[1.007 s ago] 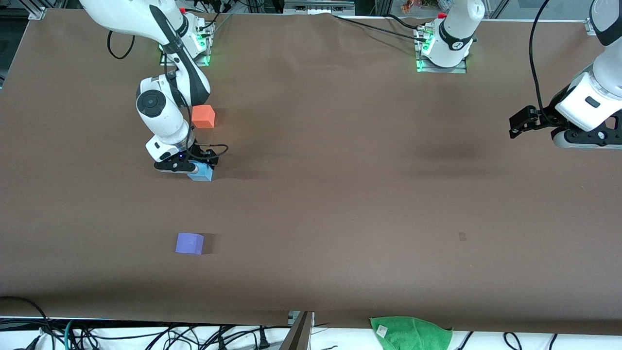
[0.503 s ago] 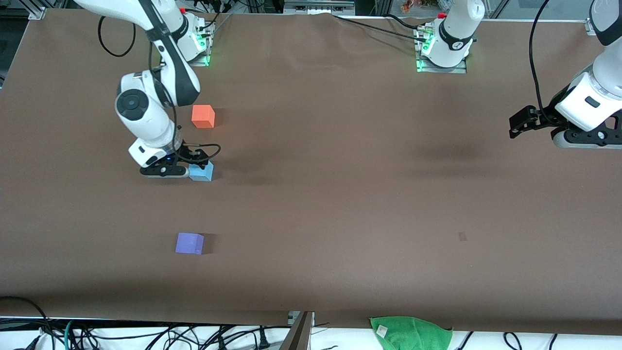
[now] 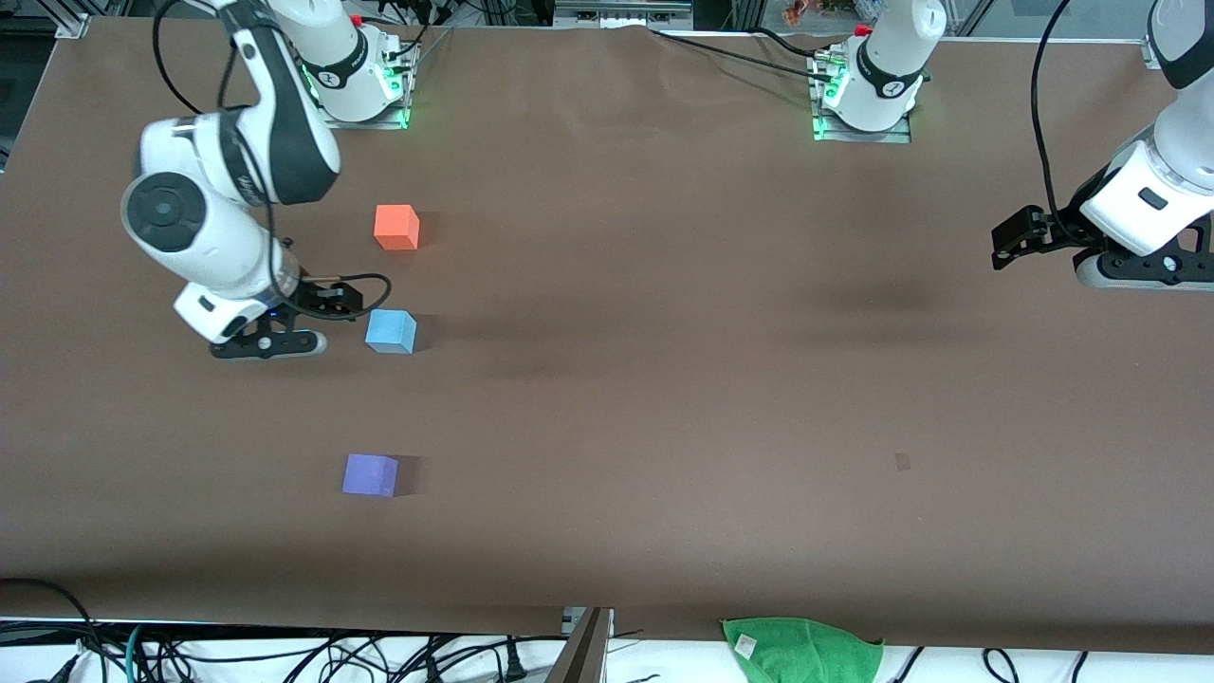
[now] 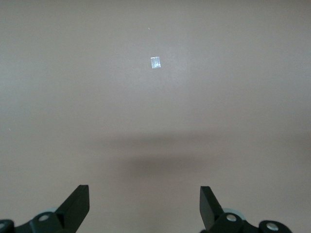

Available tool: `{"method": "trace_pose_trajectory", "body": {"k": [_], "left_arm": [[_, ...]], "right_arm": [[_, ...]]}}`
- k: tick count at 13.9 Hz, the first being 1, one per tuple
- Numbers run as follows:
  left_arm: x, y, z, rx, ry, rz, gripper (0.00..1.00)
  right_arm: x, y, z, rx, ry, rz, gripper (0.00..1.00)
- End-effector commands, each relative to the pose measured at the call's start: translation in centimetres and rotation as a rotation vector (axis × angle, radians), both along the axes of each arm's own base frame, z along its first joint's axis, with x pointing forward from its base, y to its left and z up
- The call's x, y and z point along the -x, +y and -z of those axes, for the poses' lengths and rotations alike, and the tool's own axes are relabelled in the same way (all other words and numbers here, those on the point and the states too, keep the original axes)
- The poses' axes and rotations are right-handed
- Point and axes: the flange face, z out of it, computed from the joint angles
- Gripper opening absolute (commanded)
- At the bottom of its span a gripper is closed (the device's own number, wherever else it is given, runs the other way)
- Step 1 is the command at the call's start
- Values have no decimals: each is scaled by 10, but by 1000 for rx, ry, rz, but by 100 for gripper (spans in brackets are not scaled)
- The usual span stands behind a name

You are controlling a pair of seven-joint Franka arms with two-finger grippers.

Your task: Place blue block between orange and purple blocks

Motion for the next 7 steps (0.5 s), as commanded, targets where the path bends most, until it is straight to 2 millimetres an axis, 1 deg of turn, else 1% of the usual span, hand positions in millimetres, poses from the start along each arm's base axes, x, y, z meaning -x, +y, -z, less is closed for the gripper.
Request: {"method": "trace_pose_trajectory", "body": {"k": [1, 4, 6, 7], "left_arm": [[1, 0, -4, 18, 9, 15, 100], [1, 0, -4, 18, 11, 16, 100], [2, 0, -4, 18, 12, 15, 100], [2, 0, -3, 19, 14, 16, 100]], "right_arm": [[-12, -15, -50, -7, 44, -41, 99], [-11, -30, -97, 0, 80, -42, 99], [-4, -30, -131, 13, 116, -31, 99], [-1, -30, -140, 16, 132, -23, 100]]}}
